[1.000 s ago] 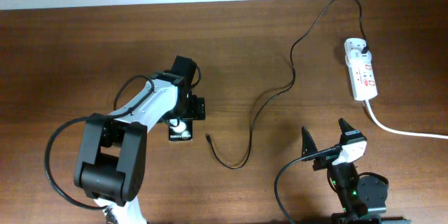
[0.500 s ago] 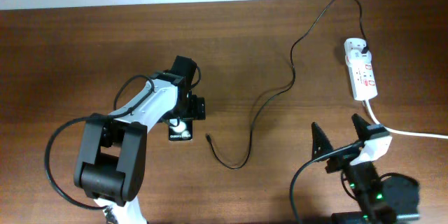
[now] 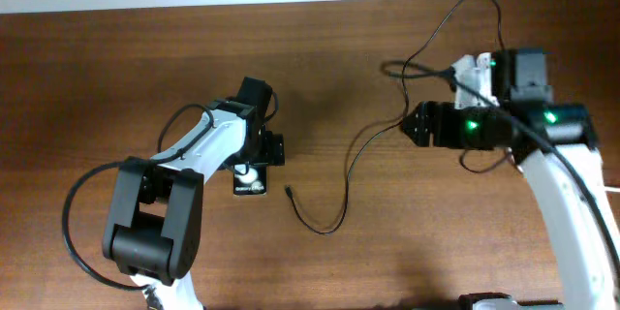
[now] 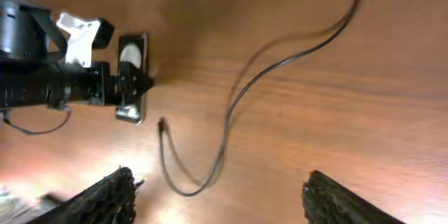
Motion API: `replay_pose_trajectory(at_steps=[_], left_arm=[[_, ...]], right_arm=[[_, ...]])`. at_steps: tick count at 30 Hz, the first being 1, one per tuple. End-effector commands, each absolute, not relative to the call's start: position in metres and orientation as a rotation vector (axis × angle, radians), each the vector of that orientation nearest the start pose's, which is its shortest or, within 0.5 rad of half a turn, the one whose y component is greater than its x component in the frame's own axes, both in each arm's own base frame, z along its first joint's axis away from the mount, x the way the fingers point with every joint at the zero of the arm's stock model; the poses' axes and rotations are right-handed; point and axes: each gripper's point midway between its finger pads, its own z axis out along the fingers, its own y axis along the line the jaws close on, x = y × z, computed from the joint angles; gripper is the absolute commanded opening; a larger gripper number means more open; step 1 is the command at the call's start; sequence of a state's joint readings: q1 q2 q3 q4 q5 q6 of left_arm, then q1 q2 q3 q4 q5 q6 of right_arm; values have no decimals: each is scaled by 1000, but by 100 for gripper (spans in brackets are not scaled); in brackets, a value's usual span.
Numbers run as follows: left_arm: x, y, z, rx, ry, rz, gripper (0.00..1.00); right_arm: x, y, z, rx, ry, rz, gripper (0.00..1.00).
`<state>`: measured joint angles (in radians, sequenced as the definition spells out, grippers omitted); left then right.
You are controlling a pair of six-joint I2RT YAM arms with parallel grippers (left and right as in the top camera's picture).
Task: Plug charger to phone and switch on socket
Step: 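Move the right gripper over the black cable near the power strip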
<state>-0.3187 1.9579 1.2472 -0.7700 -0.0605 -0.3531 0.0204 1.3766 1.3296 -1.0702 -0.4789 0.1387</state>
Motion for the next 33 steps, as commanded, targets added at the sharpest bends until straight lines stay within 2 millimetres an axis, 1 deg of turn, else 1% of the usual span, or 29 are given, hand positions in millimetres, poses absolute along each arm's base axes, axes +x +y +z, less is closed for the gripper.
replay_pose_trajectory(at_steps=[1, 3, 4, 5, 6, 7, 9, 10, 11, 13, 15, 17, 18, 20, 21, 22, 24, 25, 26, 28, 31, 33], left_arm=[[343, -97, -14, -57, 3063, 119, 99], [343, -98, -14, -57, 3063, 118, 99], [344, -98, -14, -57, 3060, 117, 99], [344, -98, -14, -57, 3057, 115, 99], [344, -98, -14, -57, 3057, 116, 99], [344, -98, -14, -57, 3057, 115, 99], [344, -98, -14, -56, 3058, 115, 99], [343, -98, -14, -56, 3061, 117, 99], [343, -98, -14, -56, 3060, 118, 99], [343, -98, -14, -56, 3060, 118, 99], [343, -98, -14, -56, 3060, 118, 99], [343, -98, -14, -56, 3060, 118, 99], [343, -98, -14, -56, 3060, 118, 99], [344, -97, -14, -56, 3060, 120, 99], [344, -97, -14, -56, 3059, 123, 99], [344, -97, -14, -56, 3059, 123, 99], [344, -97, -14, -56, 3059, 122, 99], [344, -97, -14, -56, 3059, 122, 99], [344, -97, -14, -56, 3058, 122, 99], [344, -97, -14, -56, 3058, 122, 99], [344, -97, -14, -56, 3058, 121, 99], [344, -97, -14, -56, 3058, 121, 99]], right_arm=[[316, 100, 209, -7, 2684, 817, 59], [318, 92, 204, 11, 2699, 741, 45], [320, 87, 202, 21, 2706, 697, 41], [321, 81, 199, 31, 2714, 648, 62], [321, 81, 199, 32, 2714, 644, 95], [321, 81, 199, 32, 2714, 644, 100], [321, 81, 199, 32, 2715, 644, 99], [321, 81, 199, 32, 2715, 643, 94], [322, 82, 200, 23, 2701, 644, 85], [324, 89, 206, -18, 2665, 638, 86], [321, 86, 209, -25, 2661, 581, 86], [321, 81, 207, -27, 2667, 507, 85], [322, 81, 203, -46, 2664, 436, 86], [323, 87, 191, -86, 2630, 360, 86], [322, 88, 182, -39, 2621, 339, 87], [320, 91, 174, -9, 2614, 344, 88], [316, 98, 152, 20, 2609, 383, 95], [315, 99, 144, 16, 2616, 386, 98], [312, 99, 129, 21, 2638, 381, 99], [312, 98, 117, 23, 2653, 379, 99], [315, 106, 102, 13, 2683, 428, 99], [314, 106, 92, 18, 2717, 421, 99]])
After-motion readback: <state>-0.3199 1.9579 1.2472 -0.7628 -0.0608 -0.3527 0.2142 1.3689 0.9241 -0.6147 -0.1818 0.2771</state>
